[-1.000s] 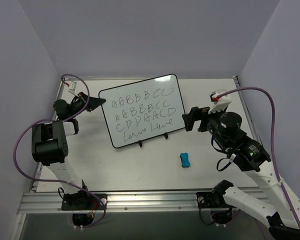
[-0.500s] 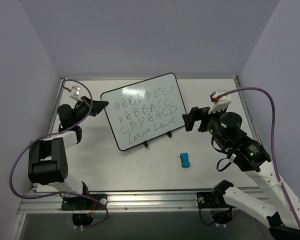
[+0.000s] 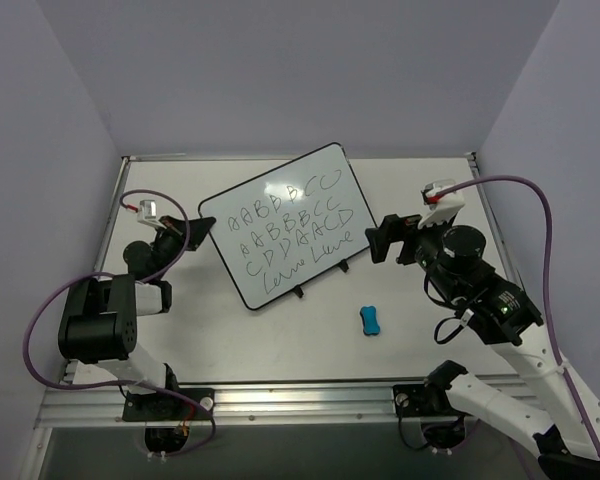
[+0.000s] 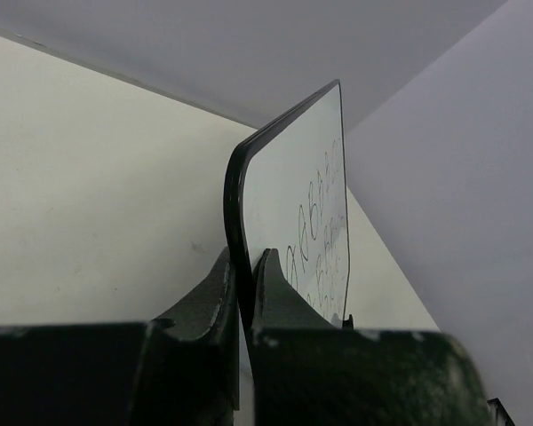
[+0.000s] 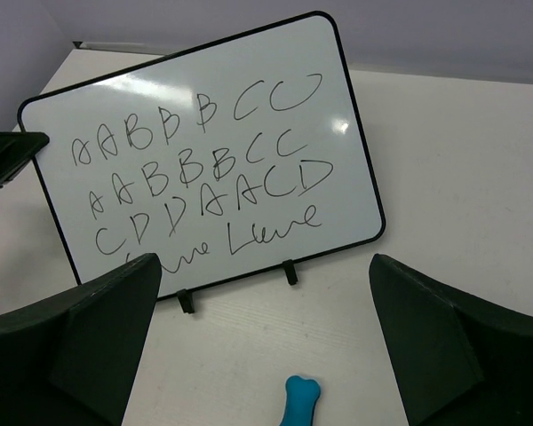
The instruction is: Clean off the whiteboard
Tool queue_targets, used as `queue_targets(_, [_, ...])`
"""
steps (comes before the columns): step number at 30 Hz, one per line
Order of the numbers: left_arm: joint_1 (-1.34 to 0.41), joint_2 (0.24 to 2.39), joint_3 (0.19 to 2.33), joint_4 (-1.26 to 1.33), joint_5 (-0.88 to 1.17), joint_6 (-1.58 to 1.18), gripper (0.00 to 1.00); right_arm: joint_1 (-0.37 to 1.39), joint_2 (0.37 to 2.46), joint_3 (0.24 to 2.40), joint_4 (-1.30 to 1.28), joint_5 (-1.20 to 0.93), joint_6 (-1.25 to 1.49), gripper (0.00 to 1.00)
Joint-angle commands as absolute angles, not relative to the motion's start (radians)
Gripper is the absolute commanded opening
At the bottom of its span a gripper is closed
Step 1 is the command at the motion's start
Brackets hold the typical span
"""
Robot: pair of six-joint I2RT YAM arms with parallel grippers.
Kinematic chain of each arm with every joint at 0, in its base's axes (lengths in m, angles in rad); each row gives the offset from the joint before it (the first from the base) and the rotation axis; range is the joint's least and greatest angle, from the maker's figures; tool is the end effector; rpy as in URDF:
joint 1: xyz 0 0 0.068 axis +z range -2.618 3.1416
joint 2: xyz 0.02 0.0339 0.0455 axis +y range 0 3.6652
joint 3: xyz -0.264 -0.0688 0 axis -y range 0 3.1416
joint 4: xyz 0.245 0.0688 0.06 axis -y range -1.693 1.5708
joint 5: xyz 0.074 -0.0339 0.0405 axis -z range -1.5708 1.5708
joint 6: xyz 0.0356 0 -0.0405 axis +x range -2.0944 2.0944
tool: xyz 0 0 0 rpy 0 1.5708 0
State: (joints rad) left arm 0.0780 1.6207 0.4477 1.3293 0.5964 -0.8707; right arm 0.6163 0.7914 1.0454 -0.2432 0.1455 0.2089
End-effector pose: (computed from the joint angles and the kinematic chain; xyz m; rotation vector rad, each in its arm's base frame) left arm 0.2863 0.0023 0.1906 -0.1973 1.5194 -1.0600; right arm 0.1382 0.0916 0.4221 -0.2057 1.5718 0.5353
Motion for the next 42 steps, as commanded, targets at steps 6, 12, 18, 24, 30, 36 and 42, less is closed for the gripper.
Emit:
queue_targets(6, [0.034, 1.686, 0.37, 1.422, 0.517, -0.68, 0.02, 0.623, 0.949, 1.058, -0.293, 0.244, 0.278, 0.99])
queue_targets(12, [0.018, 1.667, 0.331, 1.445, 0.497, -0.667, 0.02, 0.621, 1.091, 1.077, -0.481, 0.273, 0.383, 0.94])
queue_targets(18, [0.011, 1.644, 0.327, 1.419, 0.489, -0.644, 0.02, 0.633, 1.077, 0.939, -0.552, 0.181, 0.501, 0.86])
queue_targets(24, [-0.023, 1.634, 0.328, 1.402, 0.485, -0.624, 0.02, 0.738, 1.064, 0.851, -0.586, 0.17, 0.647, 0.81])
queue_targets(30, [-0.032, 1.623, 0.322, 1.391, 0.471, -0.614, 0.02, 0.828, 1.118, 0.801, -0.635, 0.235, 0.759, 0.76])
queue_targets(36, [-0.037, 1.611, 0.325, 1.364, 0.456, -0.607, 0.02, 0.851, 1.218, 0.798, -0.626, 0.275, 0.813, 0.68])
queue_targets(42, [-0.038, 1.601, 0.31, 1.376, 0.443, -0.606, 0.02, 0.848, 1.299, 0.736, -0.525, 0.283, 0.877, 0.65])
